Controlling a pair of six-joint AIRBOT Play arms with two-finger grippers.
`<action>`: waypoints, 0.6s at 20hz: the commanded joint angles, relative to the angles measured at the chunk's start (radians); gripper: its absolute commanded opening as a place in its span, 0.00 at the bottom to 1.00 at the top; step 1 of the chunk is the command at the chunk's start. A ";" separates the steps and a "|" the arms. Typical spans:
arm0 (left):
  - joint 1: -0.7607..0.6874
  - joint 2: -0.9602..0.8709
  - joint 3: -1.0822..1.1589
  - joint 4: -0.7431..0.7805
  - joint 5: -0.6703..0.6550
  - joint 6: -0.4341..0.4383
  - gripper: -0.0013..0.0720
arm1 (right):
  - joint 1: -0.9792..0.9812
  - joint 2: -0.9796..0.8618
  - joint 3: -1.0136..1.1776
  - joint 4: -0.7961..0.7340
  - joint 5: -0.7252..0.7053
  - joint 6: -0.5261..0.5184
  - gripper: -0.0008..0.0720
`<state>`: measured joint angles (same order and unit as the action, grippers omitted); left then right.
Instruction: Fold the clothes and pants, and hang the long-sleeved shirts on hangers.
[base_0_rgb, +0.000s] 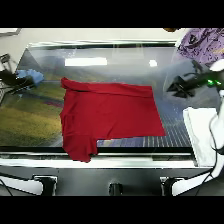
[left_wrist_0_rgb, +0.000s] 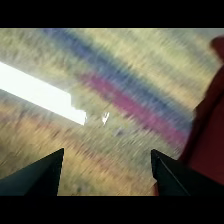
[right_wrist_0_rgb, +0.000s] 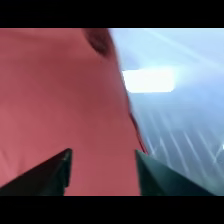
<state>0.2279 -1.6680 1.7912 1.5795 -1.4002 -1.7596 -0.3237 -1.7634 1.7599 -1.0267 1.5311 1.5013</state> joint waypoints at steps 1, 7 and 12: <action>0.098 0.142 -0.190 -0.105 -0.085 0.032 0.86 | -0.151 0.143 -0.309 0.142 0.056 -0.154 0.74; 0.126 0.322 -0.570 -0.212 -0.002 0.085 0.86 | -0.200 0.248 -0.811 0.090 -0.069 -0.301 0.78; 0.126 0.314 -0.589 -0.211 -0.002 0.084 0.86 | -0.199 0.248 -0.863 0.065 -0.174 -0.353 0.78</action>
<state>0.3508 -1.3643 1.2343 1.3815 -1.4071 -1.6814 -0.5190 -1.5230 0.9459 -0.9493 1.4231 1.1938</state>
